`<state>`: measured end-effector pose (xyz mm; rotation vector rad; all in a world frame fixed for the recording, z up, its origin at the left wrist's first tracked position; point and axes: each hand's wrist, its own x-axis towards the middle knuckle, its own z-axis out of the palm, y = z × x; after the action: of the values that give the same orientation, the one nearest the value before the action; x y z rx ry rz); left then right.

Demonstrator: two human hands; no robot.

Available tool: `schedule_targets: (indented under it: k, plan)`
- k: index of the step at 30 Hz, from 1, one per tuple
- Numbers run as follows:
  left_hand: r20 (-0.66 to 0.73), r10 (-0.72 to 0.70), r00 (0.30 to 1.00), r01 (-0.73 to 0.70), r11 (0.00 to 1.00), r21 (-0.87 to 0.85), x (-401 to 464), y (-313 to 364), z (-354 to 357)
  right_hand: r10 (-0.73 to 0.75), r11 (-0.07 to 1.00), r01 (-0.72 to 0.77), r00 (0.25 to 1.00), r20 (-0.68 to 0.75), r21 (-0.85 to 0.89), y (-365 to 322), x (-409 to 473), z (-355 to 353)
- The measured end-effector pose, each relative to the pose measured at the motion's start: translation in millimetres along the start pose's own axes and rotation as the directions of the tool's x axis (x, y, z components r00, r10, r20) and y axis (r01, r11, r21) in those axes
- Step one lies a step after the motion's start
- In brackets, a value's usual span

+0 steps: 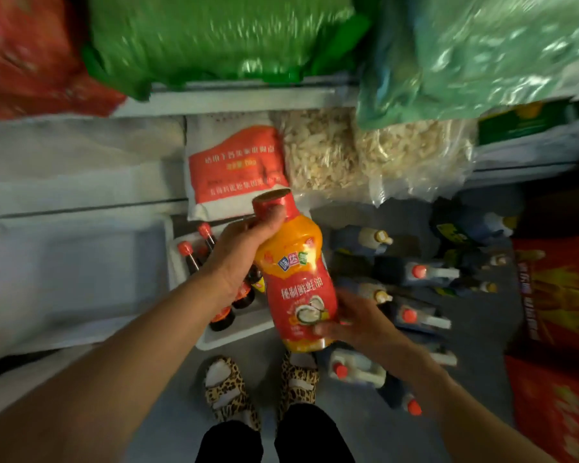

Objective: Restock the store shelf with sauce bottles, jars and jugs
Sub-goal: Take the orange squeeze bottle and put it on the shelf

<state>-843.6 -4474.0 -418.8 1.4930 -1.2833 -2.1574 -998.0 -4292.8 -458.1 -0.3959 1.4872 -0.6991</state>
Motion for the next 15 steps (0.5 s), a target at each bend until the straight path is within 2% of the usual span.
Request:
schedule_targets:
  k: [4,8,15]
  plan:
    - [0.006,0.031,1.000,-0.031,0.999,0.038,-71,86,-6,-0.059,0.996,0.063,0.997,-0.055,0.068,-62,-82,37]
    - [0.040,0.195,0.980,-0.199,0.973,0.117,-148,189,-11,-0.215,0.966,0.231,0.968,-0.131,0.118,-135,-160,69]
    - [0.095,0.481,0.871,-0.490,0.843,0.222,-250,342,-11,-0.545,0.802,0.570,0.821,-0.171,0.177,-263,-245,85]
